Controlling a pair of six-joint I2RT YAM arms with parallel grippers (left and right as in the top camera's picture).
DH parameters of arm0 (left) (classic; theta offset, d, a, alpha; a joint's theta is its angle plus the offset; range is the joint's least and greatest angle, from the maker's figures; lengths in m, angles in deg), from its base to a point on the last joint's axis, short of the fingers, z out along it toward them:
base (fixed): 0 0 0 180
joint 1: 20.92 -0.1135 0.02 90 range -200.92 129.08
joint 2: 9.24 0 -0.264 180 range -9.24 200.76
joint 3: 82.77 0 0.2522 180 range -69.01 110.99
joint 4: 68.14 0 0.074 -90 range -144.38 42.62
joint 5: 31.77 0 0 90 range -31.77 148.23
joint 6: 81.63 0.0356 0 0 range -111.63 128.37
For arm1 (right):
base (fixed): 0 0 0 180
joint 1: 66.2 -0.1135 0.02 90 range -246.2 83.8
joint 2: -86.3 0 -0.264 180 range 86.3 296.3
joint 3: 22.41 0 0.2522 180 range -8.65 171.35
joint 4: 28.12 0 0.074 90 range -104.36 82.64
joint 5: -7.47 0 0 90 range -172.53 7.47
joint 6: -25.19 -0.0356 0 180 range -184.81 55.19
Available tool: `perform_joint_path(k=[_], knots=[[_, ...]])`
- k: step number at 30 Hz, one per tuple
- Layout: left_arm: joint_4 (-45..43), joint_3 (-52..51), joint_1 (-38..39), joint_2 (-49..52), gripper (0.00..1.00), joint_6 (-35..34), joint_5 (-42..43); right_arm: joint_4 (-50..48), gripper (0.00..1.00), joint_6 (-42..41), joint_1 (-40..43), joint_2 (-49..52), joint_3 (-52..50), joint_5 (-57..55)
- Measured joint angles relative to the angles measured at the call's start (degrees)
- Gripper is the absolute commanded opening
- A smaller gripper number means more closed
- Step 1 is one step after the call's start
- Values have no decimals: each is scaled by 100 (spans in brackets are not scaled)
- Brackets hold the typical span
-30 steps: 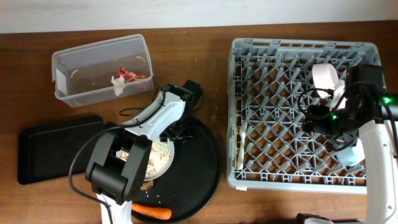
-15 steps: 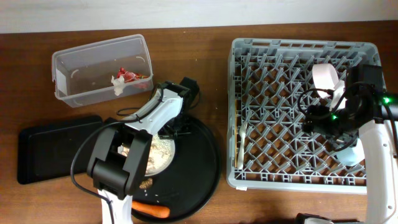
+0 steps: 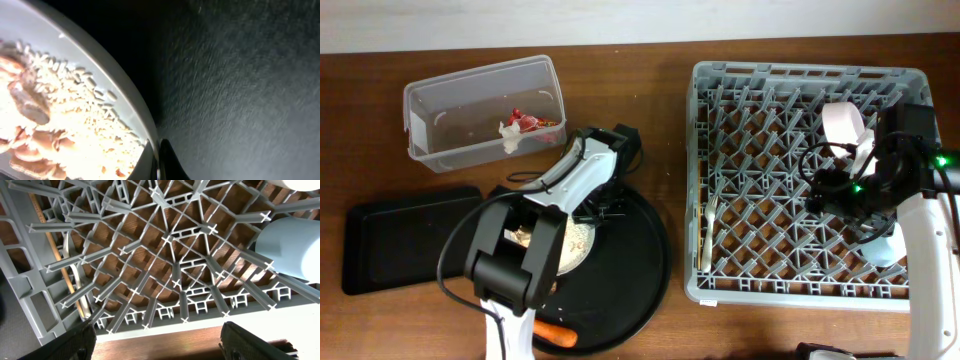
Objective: Sort waste into correct bins and load items into the dishwasher rack
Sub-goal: 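Lift the plate with the left gripper and tip the rice onto the black tray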
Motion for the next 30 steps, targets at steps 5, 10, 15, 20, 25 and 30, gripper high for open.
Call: perform_joint_path(k=[5,10,15,20,25,30], knots=[[413,544,0,7,0,151,-9,0,83,-2,0,0,0,0],[590,544,0,-422,0,302,-136,0,83,0,0,0,0,0],[824,549,-33,-1003,0,581,-243,0,83,0,0,0,0,0],[955,549,-745,-1394,0,907,-247,0,83,0,0,0,0,0],[944,549,-1751,-1794,0,1397,-184,0,83,2,0,0,0,-2],[785,549,-2747,-1836,0,1965,411,0,83,0,0,0,0,0]])
